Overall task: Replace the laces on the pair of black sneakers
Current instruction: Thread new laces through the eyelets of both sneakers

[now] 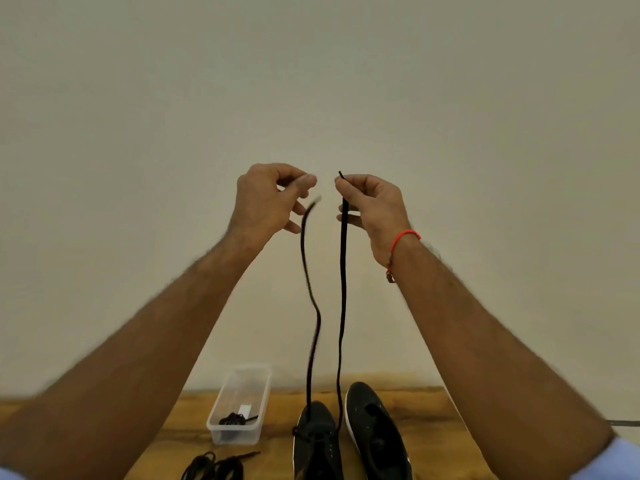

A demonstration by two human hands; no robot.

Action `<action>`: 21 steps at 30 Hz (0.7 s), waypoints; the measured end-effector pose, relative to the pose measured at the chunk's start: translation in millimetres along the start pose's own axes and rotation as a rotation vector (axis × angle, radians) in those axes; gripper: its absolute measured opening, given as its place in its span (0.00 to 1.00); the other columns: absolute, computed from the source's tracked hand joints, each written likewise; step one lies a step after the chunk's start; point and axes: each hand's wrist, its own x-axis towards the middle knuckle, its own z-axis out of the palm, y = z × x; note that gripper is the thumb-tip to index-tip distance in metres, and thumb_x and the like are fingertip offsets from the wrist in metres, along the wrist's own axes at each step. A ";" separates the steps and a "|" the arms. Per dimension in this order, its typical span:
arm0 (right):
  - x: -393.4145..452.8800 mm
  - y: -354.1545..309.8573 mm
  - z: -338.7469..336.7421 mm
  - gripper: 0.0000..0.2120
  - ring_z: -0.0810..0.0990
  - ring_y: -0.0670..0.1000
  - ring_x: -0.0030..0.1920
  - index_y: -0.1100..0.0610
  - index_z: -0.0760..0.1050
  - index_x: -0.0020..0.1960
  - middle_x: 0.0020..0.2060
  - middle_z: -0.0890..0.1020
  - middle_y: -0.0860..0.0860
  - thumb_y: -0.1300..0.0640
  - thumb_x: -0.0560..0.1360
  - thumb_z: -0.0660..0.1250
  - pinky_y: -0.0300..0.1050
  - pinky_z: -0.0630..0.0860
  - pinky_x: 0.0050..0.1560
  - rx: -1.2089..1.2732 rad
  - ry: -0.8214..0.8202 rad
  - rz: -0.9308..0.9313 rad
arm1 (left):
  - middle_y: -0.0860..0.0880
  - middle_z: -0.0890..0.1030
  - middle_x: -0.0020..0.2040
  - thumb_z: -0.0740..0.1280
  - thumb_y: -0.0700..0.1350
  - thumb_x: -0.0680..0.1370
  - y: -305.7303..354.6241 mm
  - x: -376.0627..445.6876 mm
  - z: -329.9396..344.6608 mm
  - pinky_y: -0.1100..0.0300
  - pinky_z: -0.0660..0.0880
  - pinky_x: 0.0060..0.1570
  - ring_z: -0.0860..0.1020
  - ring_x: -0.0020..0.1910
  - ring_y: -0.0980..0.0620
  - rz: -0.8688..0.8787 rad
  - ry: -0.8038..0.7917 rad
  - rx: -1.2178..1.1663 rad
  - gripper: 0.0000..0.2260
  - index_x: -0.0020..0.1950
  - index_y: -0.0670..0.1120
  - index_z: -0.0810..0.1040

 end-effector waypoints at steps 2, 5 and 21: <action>2.2 9.5 8.3 0.06 0.79 0.53 0.40 0.61 0.79 0.52 0.41 0.78 0.53 0.59 0.78 0.71 0.53 0.84 0.46 0.134 0.016 0.070 | 0.53 0.80 0.52 0.66 0.54 0.82 -22.7 -20.9 23.5 0.51 0.81 0.49 0.81 0.48 0.56 -0.085 0.090 0.016 0.12 0.58 0.47 0.77; -7.9 46.7 22.6 0.03 0.77 0.51 0.34 0.58 0.76 0.50 0.40 0.76 0.53 0.60 0.79 0.70 0.47 0.83 0.38 0.191 0.113 0.182 | 0.50 0.82 0.57 0.52 0.69 0.81 -72.2 -109.8 79.1 0.49 0.81 0.44 0.84 0.49 0.45 -0.750 -0.131 -0.335 0.23 0.64 0.53 0.67; -161.2 244.3 -63.5 0.04 0.73 0.47 0.25 0.55 0.81 0.47 0.28 0.79 0.44 0.56 0.79 0.69 0.43 0.73 0.30 -0.437 -0.244 0.515 | 0.53 0.85 0.43 0.66 0.44 0.83 -245.0 -268.3 81.8 0.51 0.82 0.50 0.83 0.43 0.55 -0.680 -0.409 0.154 0.05 0.57 0.49 0.79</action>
